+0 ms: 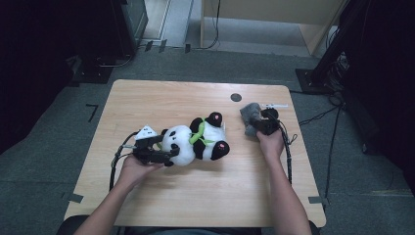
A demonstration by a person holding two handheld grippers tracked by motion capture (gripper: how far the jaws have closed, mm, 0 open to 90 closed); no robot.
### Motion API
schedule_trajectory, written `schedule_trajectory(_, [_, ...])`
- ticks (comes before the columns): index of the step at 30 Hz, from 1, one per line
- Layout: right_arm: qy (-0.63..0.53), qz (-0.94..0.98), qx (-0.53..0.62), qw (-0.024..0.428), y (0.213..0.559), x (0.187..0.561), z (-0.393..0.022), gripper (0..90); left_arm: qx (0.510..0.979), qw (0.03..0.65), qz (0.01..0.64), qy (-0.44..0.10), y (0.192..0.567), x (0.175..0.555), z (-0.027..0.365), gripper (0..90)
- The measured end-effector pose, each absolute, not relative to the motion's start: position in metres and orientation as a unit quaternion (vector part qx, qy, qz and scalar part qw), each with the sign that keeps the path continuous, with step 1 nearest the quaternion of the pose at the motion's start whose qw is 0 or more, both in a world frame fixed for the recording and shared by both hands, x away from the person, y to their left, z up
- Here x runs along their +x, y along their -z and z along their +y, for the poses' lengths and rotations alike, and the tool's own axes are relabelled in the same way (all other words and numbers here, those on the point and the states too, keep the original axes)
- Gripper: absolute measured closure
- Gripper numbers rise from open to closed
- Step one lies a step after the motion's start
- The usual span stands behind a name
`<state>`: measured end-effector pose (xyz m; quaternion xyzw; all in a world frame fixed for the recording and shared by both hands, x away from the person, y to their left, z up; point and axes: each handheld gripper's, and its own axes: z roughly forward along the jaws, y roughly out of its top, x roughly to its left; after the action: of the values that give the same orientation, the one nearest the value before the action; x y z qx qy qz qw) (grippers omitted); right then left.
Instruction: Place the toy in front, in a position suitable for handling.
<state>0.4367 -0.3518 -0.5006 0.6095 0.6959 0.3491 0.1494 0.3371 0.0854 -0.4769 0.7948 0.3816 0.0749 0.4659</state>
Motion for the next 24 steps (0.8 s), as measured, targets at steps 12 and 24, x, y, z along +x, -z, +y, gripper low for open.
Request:
schedule_trajectory(12, [-0.400,0.703,0.569,0.147,0.465,0.416,-0.343,75.5,0.794,0.477,0.370,-0.070,0.491,0.339,0.085,15.3])
schedule_trajectory(24, [-0.442,0.720,0.523,0.113,0.407,0.403,-0.312,76.1,0.797,0.473,0.364,-0.096,0.487,0.338,0.083,35.5])
